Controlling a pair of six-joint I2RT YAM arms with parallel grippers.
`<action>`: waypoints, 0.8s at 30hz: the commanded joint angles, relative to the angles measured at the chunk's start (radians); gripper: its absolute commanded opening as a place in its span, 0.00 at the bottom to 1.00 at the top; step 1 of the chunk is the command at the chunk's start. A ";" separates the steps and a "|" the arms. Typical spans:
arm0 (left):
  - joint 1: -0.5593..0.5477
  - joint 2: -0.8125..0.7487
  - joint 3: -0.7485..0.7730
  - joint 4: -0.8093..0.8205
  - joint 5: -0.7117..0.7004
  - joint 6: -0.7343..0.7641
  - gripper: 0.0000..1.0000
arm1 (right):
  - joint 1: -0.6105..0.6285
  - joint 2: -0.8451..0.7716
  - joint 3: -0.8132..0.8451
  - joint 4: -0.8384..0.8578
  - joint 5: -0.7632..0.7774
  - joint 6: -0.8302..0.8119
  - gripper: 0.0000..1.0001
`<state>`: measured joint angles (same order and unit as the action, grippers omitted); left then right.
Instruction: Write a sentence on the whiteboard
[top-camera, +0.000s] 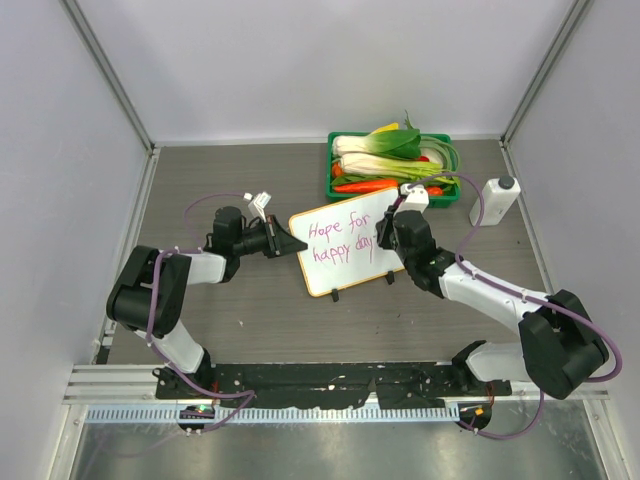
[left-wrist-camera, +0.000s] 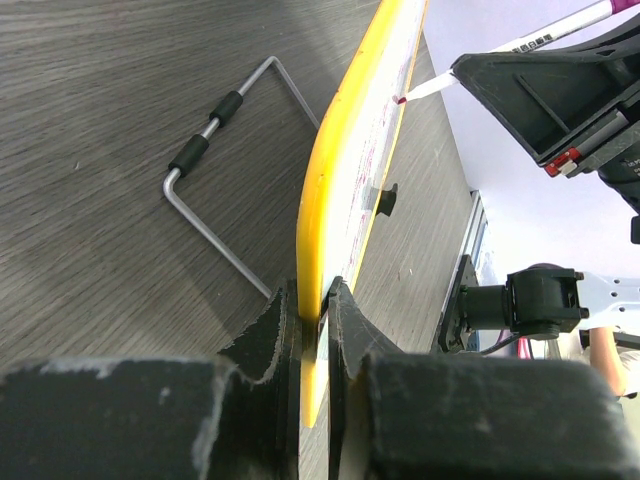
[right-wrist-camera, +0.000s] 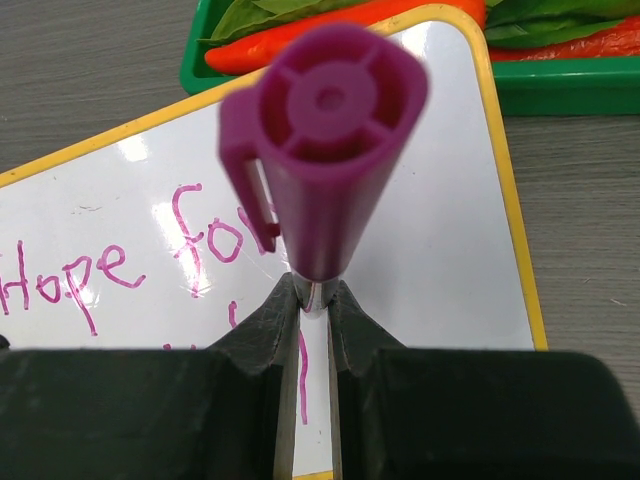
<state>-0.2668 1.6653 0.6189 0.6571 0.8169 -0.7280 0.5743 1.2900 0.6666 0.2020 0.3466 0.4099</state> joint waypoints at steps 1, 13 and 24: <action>-0.005 0.056 -0.028 -0.162 -0.147 0.108 0.00 | -0.001 0.003 -0.030 -0.044 0.018 0.001 0.02; -0.006 0.057 -0.028 -0.162 -0.147 0.108 0.00 | -0.002 -0.009 -0.036 -0.065 0.055 -0.010 0.01; -0.008 0.060 -0.025 -0.163 -0.148 0.110 0.00 | -0.002 -0.014 -0.045 -0.082 0.052 -0.026 0.01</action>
<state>-0.2684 1.6680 0.6209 0.6575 0.8196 -0.7284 0.5747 1.2785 0.6518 0.1856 0.3687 0.4107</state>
